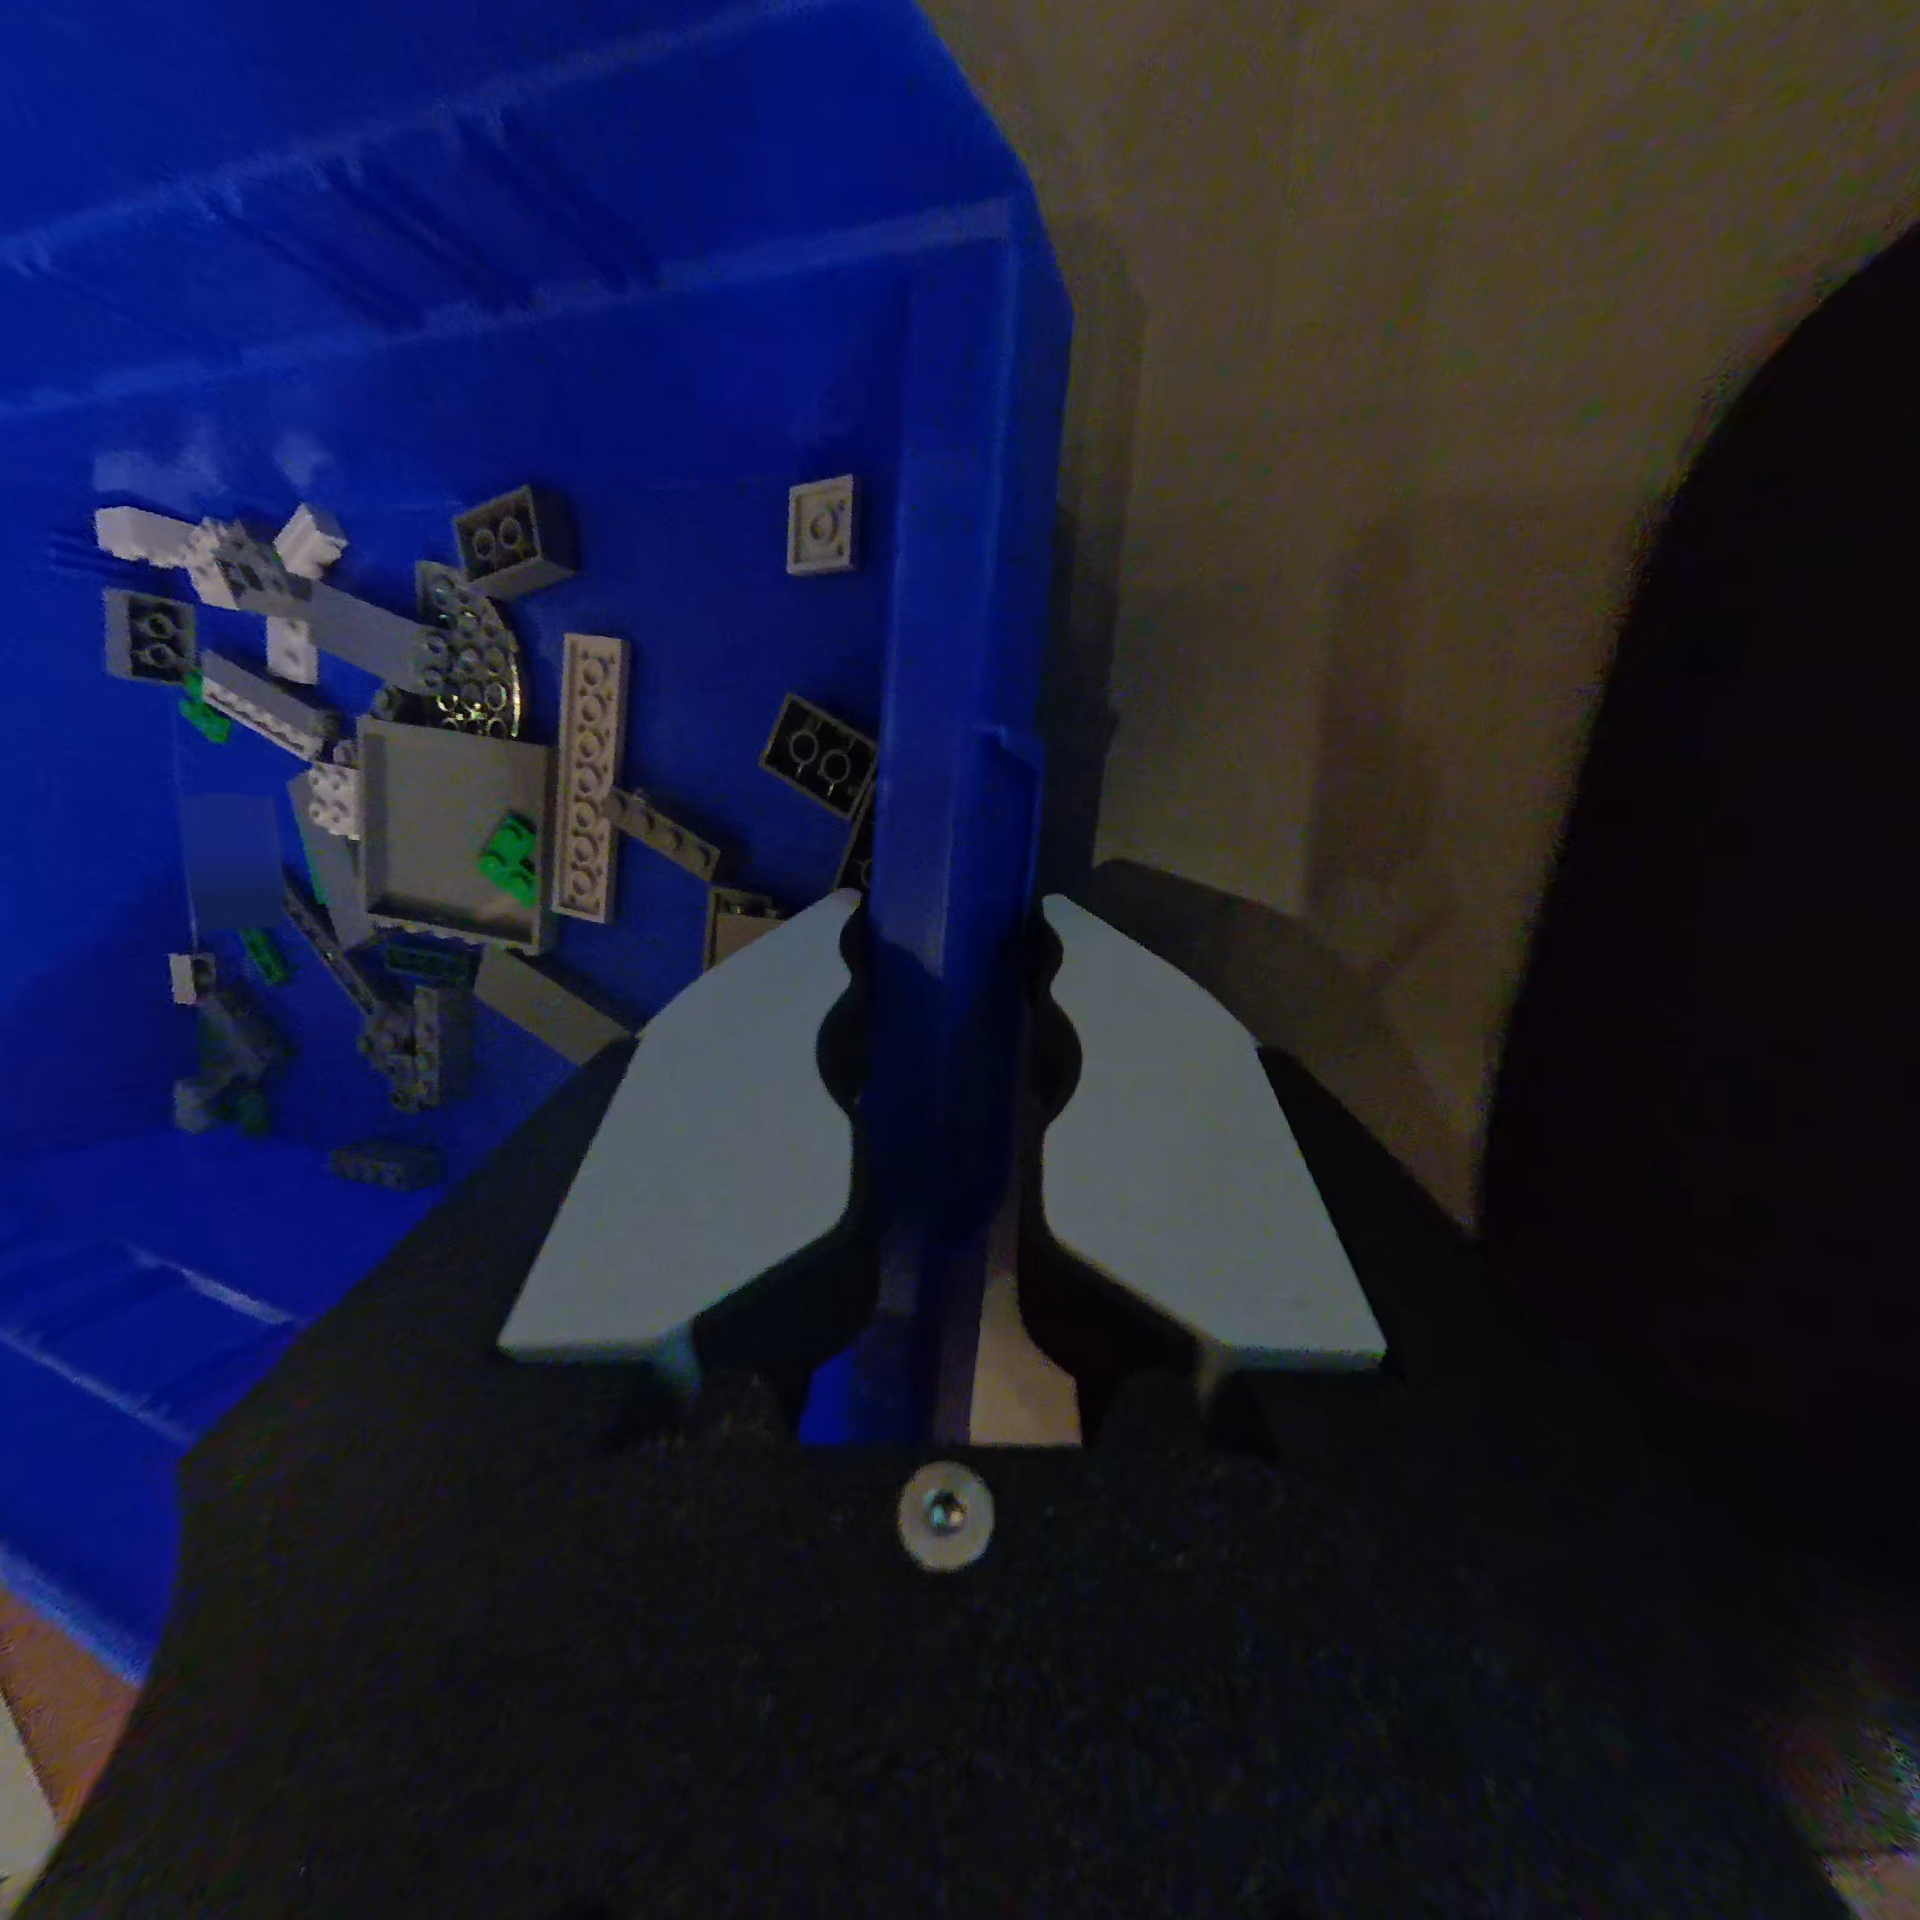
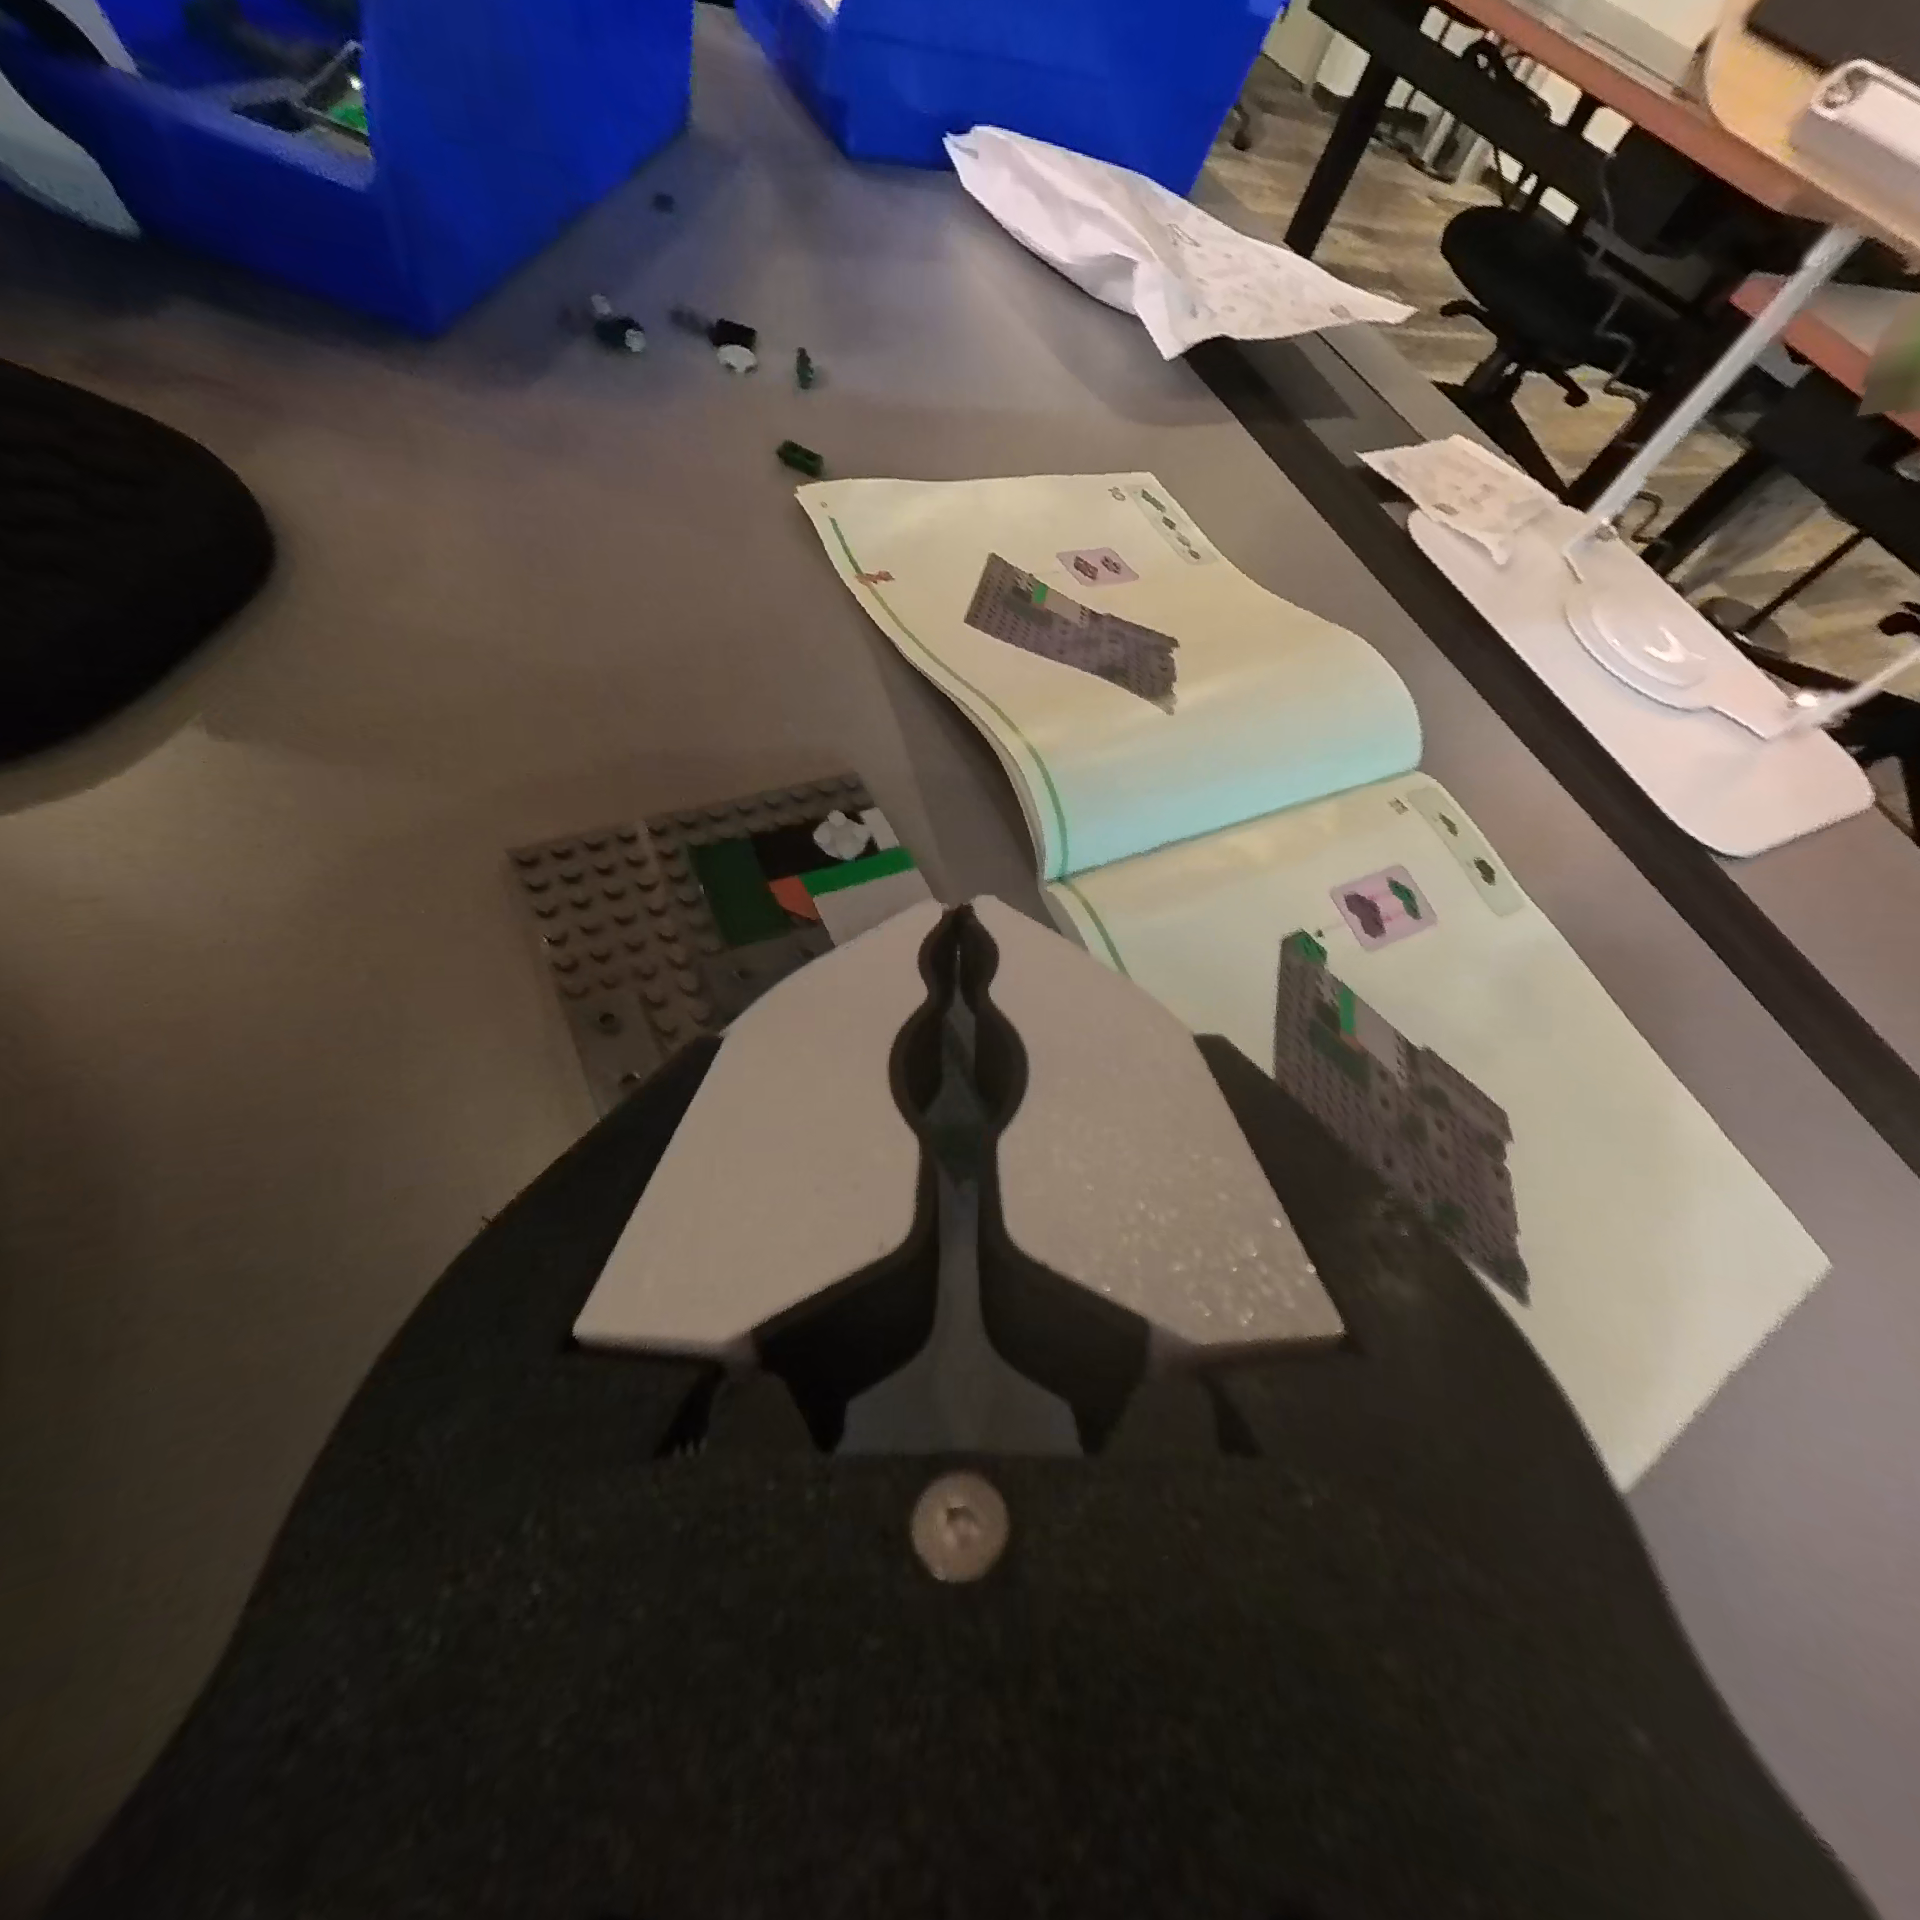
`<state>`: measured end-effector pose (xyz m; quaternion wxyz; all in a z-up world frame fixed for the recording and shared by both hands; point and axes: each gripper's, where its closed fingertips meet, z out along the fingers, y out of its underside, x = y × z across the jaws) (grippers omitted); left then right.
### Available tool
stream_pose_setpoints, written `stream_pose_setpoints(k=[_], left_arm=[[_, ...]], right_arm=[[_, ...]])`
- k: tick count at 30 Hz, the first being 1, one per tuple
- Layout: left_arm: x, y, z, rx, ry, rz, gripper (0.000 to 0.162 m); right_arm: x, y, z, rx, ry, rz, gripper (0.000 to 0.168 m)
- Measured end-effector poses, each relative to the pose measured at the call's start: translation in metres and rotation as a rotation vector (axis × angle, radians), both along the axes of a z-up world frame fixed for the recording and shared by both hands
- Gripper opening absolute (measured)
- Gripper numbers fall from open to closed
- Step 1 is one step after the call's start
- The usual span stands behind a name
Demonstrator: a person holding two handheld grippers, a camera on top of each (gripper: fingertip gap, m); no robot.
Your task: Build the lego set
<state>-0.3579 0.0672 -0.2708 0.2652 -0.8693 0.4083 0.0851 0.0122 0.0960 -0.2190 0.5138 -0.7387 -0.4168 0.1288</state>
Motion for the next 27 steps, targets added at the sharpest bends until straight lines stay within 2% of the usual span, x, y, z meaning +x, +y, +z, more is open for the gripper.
stream_pose_setpoints(k=[3,7,9,12,15,19,25,27], left_arm=[[0.004,-0.003,0.009,0.014,-0.053,0.018,0.029],[0.015,-0.001,0.074,0.082,-0.317,-0.007,0.028],[0.002,0.021,0.108,0.141,-0.409,0.01,0.025],[-0.032,0.071,0.121,0.129,-0.414,0.089,0.026],[-0.05,0.119,0.105,0.053,-0.422,0.153,0.026],[-0.068,0.168,0.06,-0.071,-0.344,0.242,0.024],[-0.087,0.201,0.006,-0.193,-0.172,0.307,0.021],[-0.083,0.204,-0.002,-0.228,-0.193,0.309,0.019]], right_arm=[[-0.005,0.0,-0.001,0.0,0.002,0.016,0.0],[-0.006,-0.001,-0.001,0.0,0.007,0.022,0.0],[-0.005,-0.001,-0.001,-0.002,0.022,0.026,0.0],[-0.005,-0.001,0.0,-0.001,0.033,0.029,0.0],[-0.001,-0.002,0.002,0.01,0.04,0.024,0.0],[0.003,-0.003,0.006,0.015,0.073,0.02,0.0],[0.01,-0.005,0.009,0.014,0.103,0.02,0.0],[0.012,-0.006,0.01,0.012,0.116,0.019,0.0]])
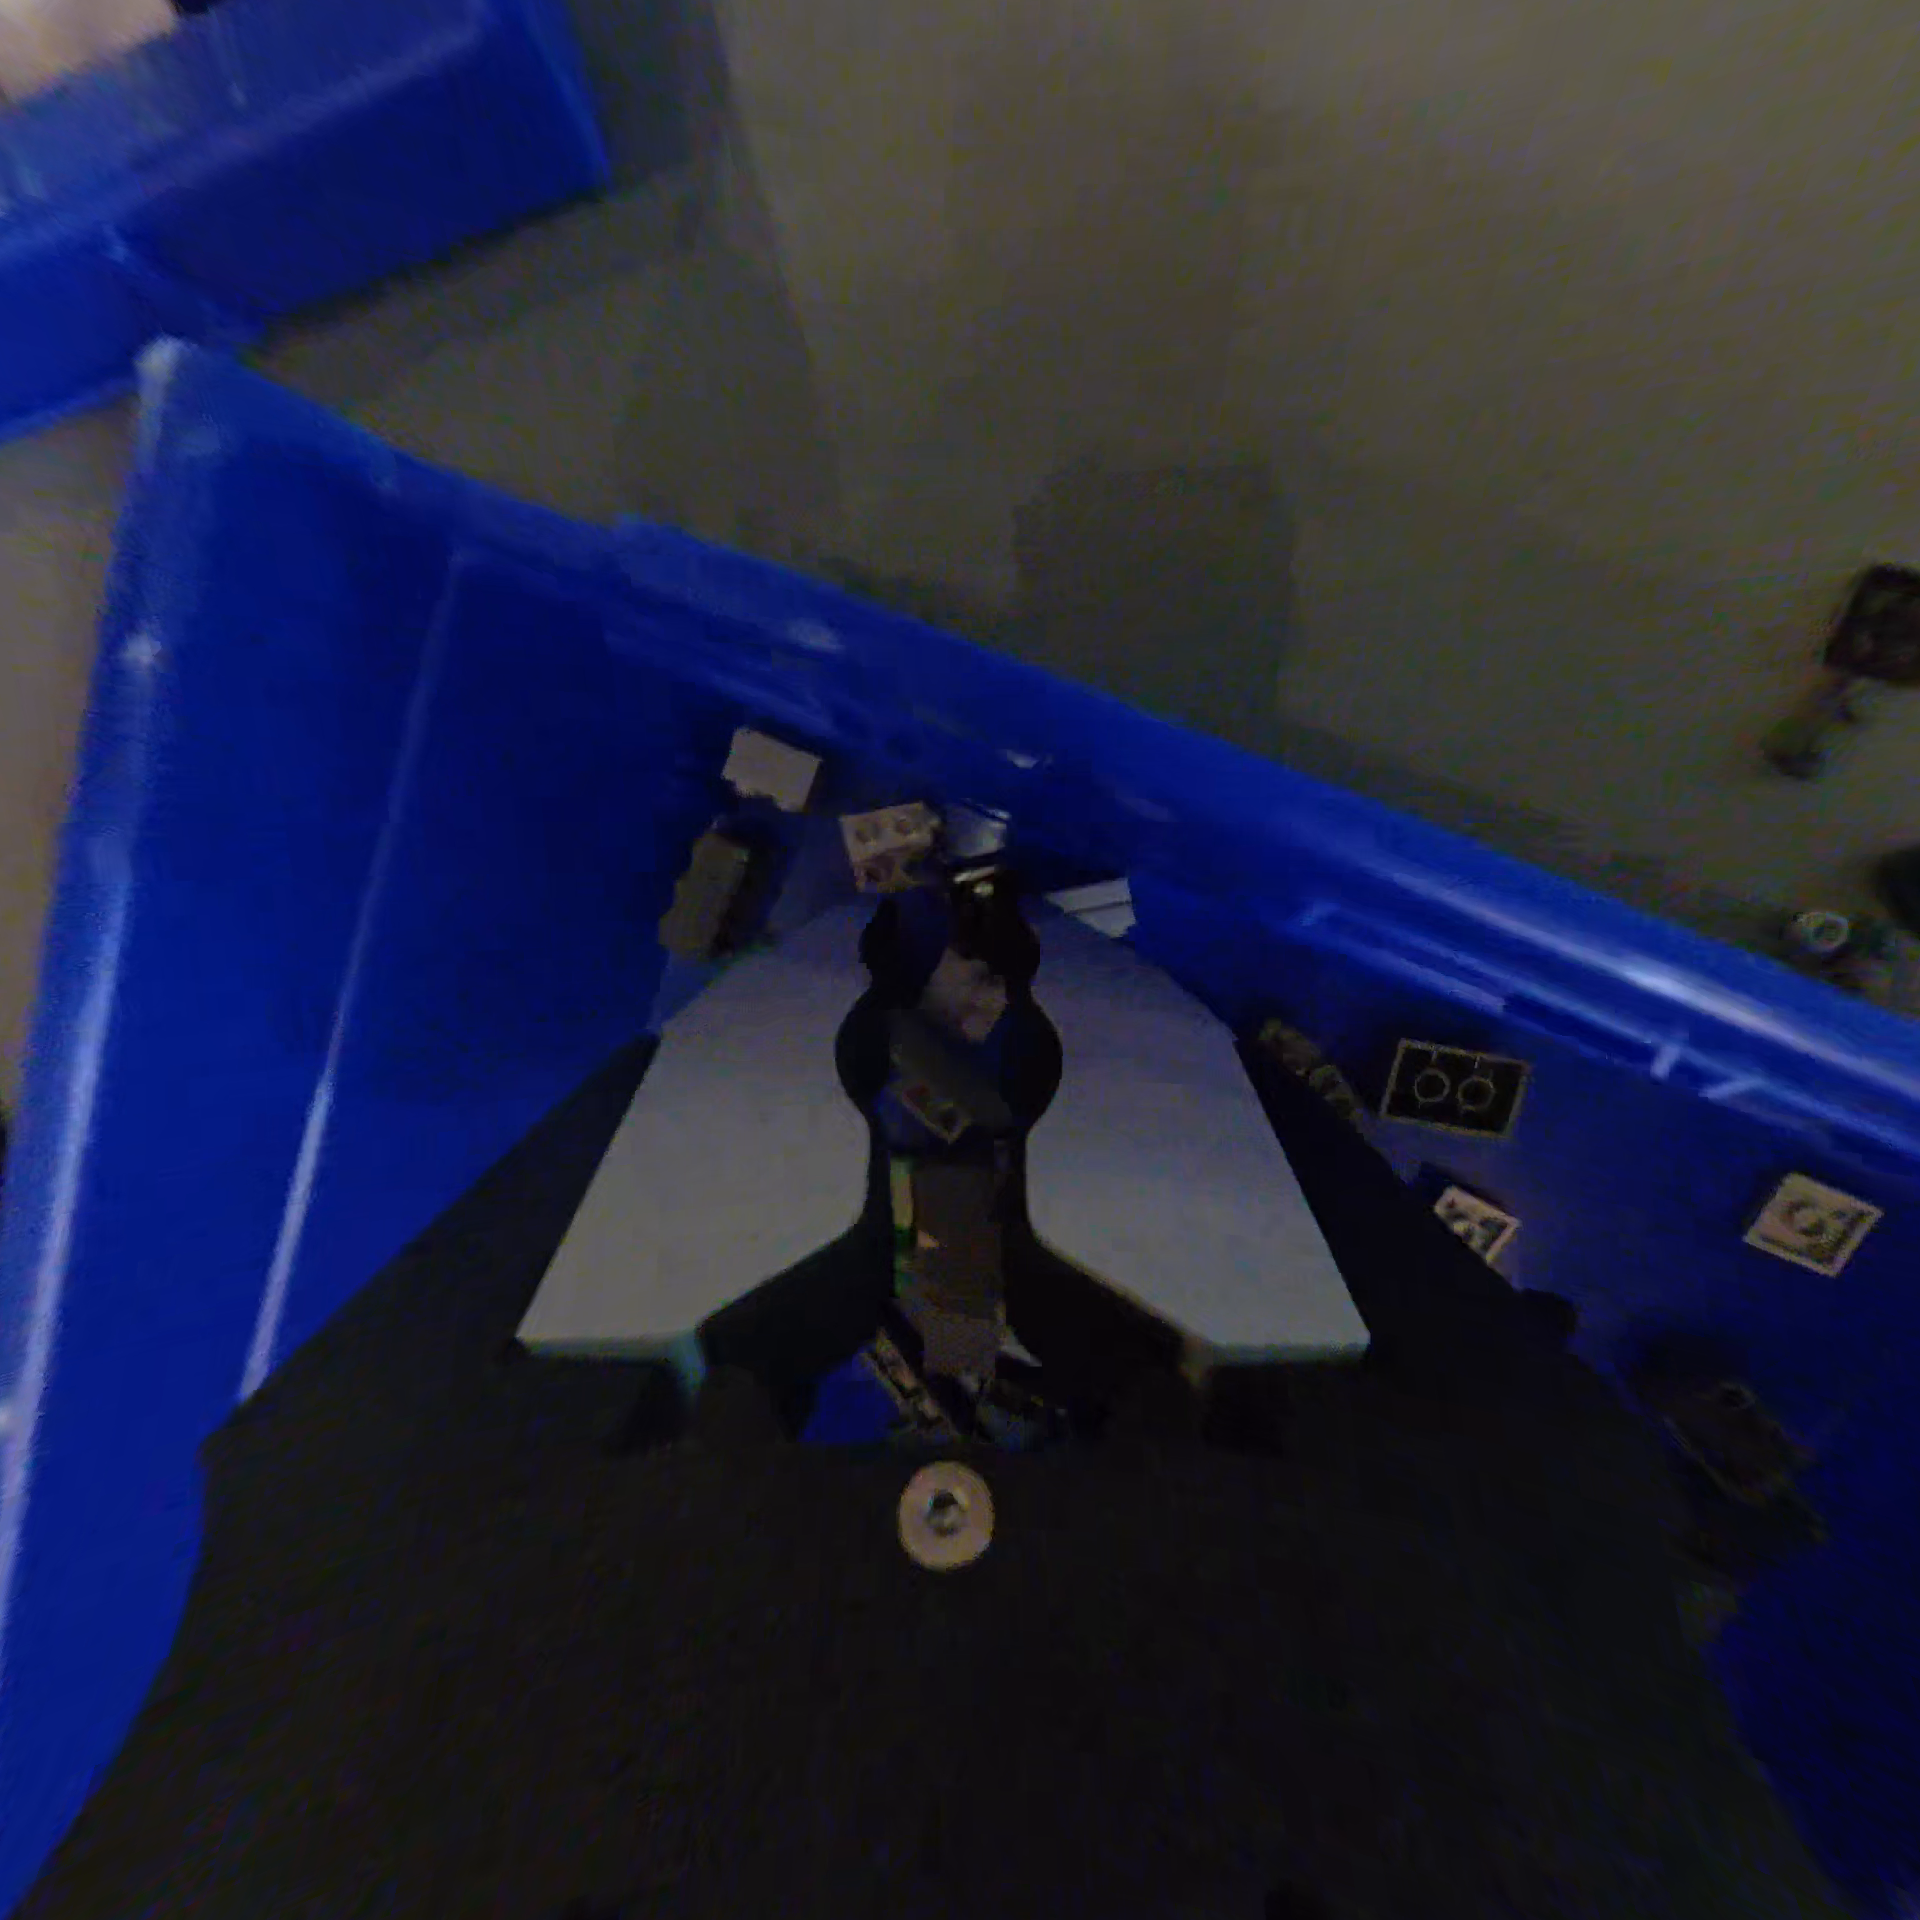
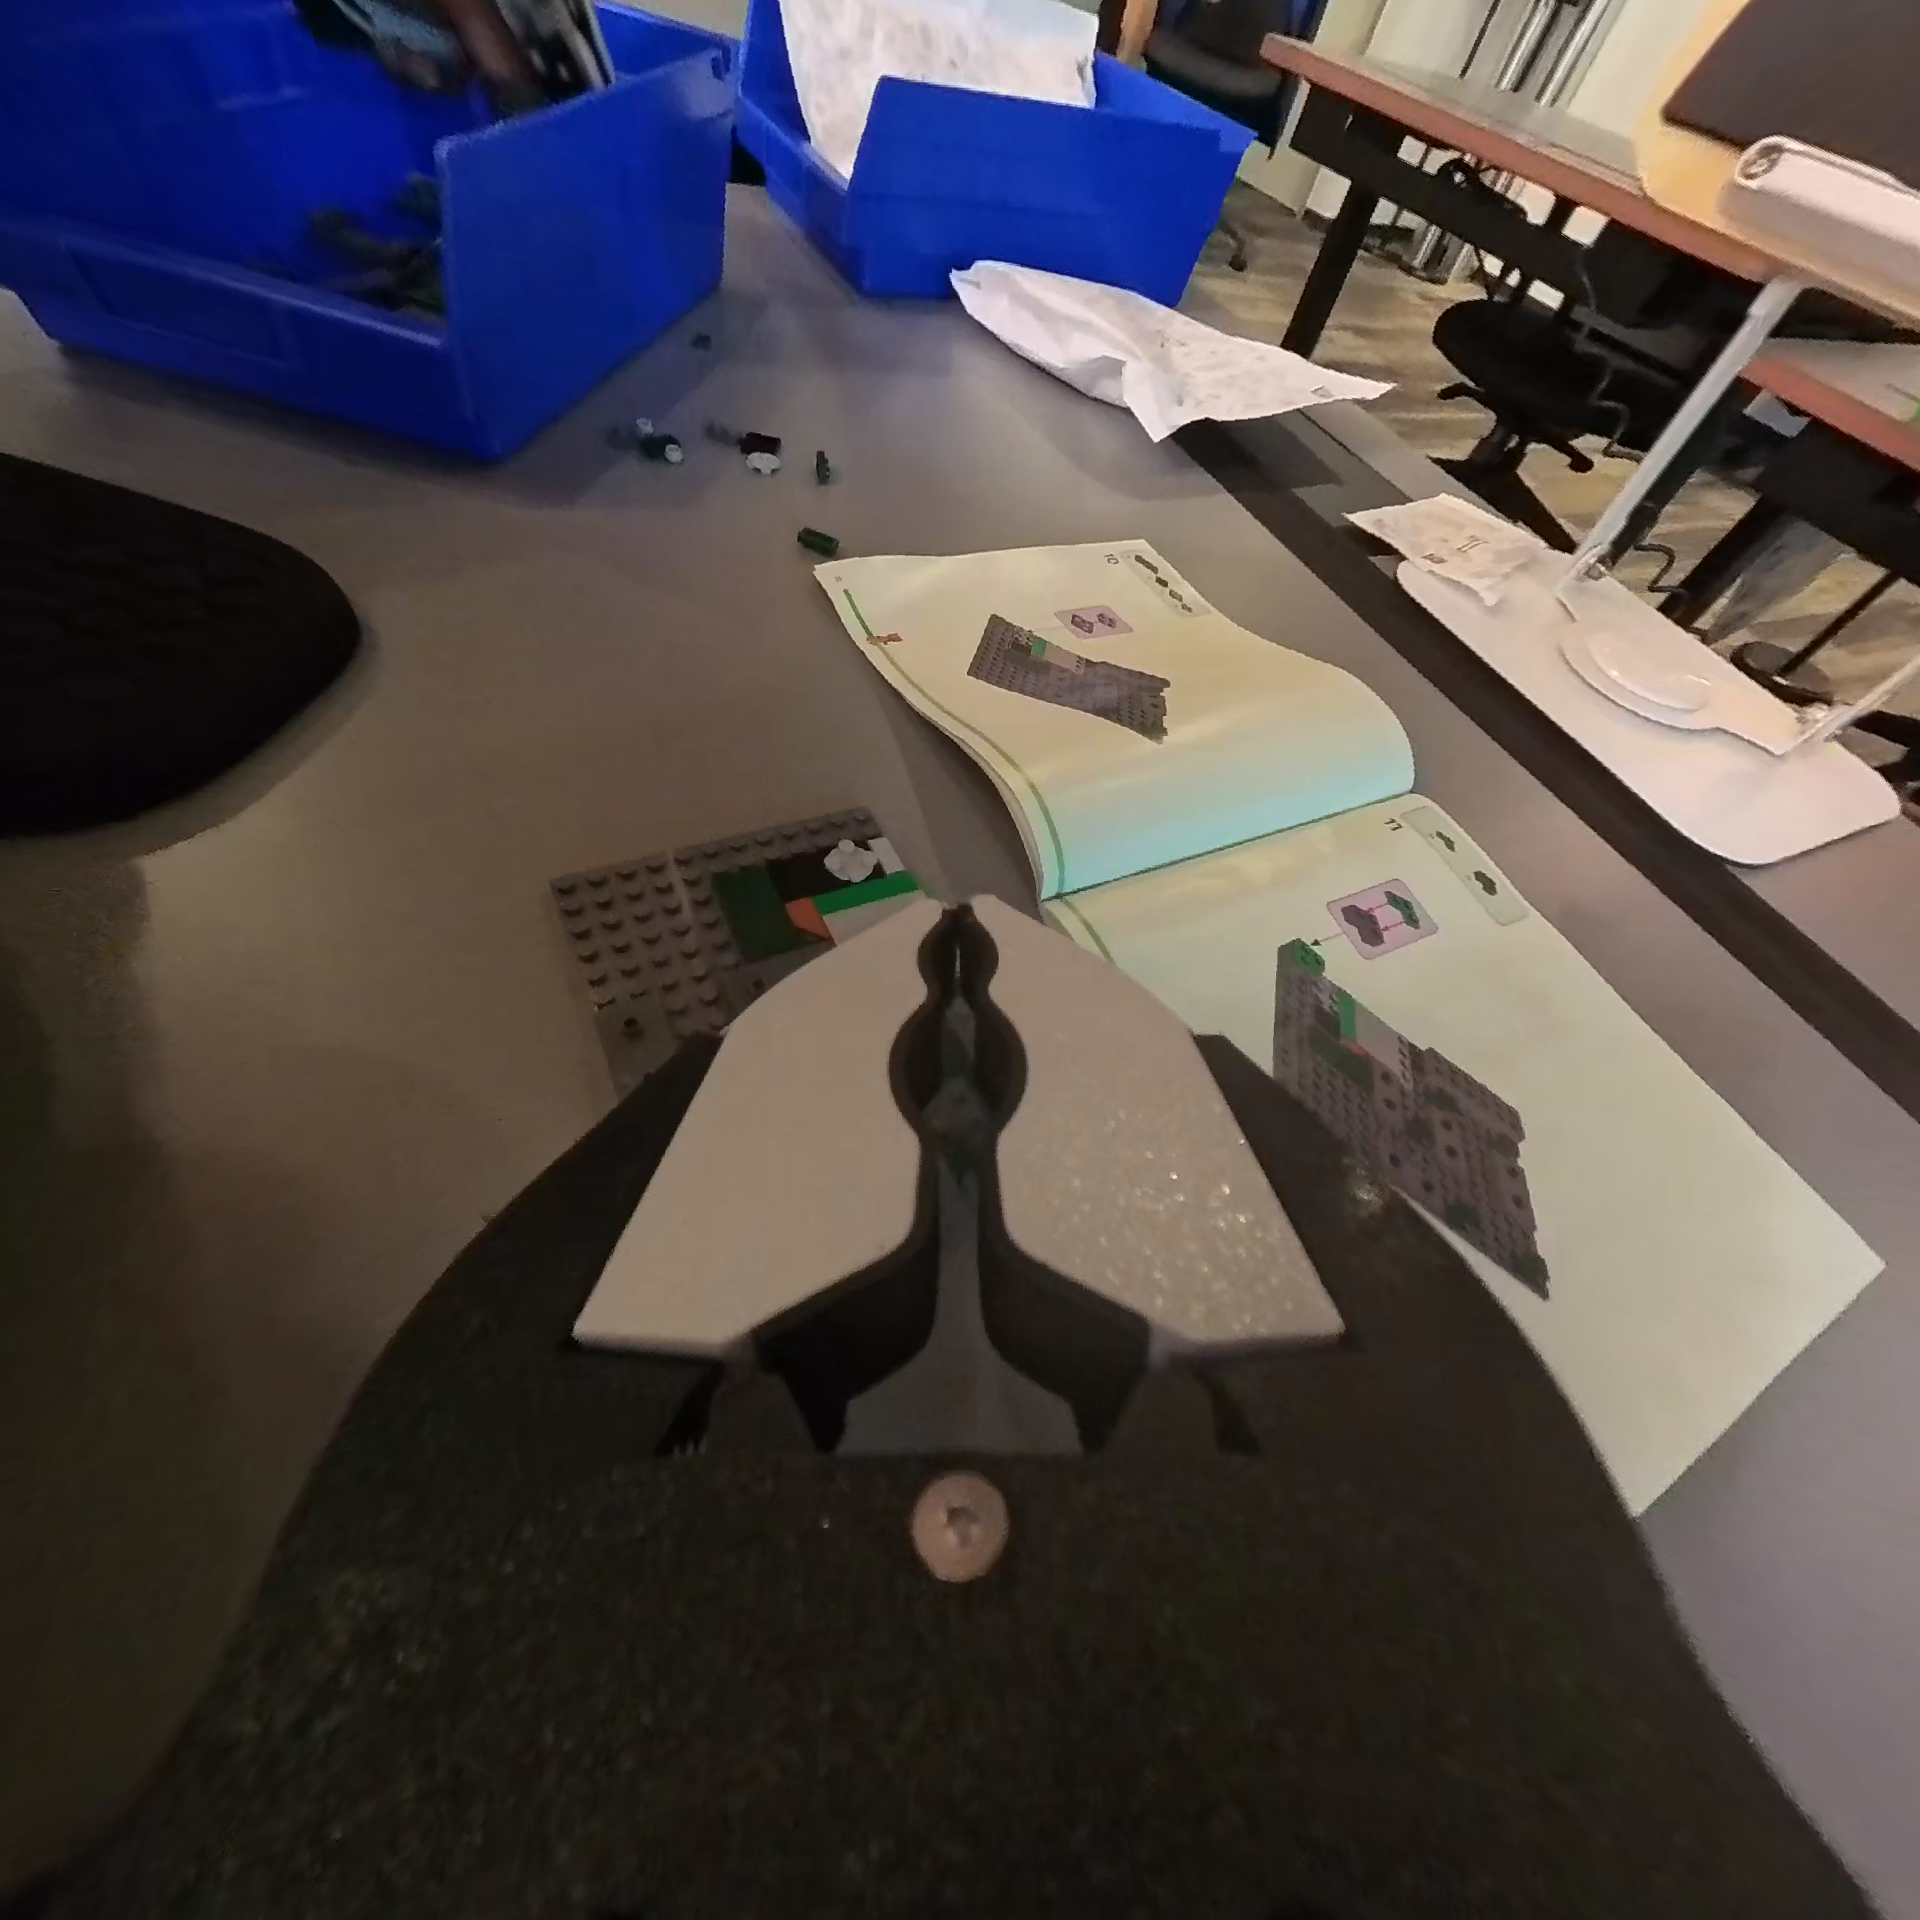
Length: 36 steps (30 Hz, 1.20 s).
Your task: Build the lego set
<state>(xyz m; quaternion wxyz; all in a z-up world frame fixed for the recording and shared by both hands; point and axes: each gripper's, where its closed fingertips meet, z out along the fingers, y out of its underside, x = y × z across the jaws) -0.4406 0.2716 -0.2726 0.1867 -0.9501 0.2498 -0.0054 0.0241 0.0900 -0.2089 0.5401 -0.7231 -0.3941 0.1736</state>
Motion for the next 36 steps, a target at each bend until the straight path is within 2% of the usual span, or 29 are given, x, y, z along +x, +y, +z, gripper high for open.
stream_pose_setpoints(k=[6,9,11,18,21,24,28,31,34,36], left_arm=[[-0.001,0.002,-0.009,-0.057,0.007,0.015,0.015],[-0.004,-0.004,-0.013,-0.099,0.022,0.008,0.02],[-0.002,-0.005,-0.014,-0.097,0.007,0.006,0.013],[-0.001,-0.004,-0.004,-0.039,-0.014,-0.007,0.012],[0.007,-0.008,0.022,0.038,-0.094,-0.016,0.012],[0.031,-0.022,0.066,0.132,-0.257,-0.056,0.012],[0.083,-0.061,0.134,0.246,-0.494,-0.174,0.011],[0.136,-0.1,0.174,0.264,-0.708,-0.302,0.012],[0.191,-0.138,0.19,0.234,-0.872,-0.437,0.011],[0.229,-0.159,0.19,0.198,-0.951,-0.522,0.011]], right_arm=[[0.003,0.0,0.003,-0.007,0.034,-0.002,0.0],[0.003,0.0,0.004,-0.008,0.038,-0.002,0.0],[0.002,0.001,0.004,-0.009,0.038,0.001,0.0],[-0.001,0.002,0.005,-0.003,0.034,-0.002,0.0],[-0.002,0.003,0.009,0.005,0.039,-0.007,0.0],[-0.004,0.003,0.012,0.012,0.043,-0.005,0.0],[-0.009,-0.001,0.016,0.029,0.047,0.017,0.0],[-0.015,-0.006,0.022,0.055,0.048,0.048,0.003],[-0.021,-0.015,0.039,0.112,0.05,0.092,0.007],[-0.03,-0.021,0.054,0.173,0.016,0.133,0.007]])
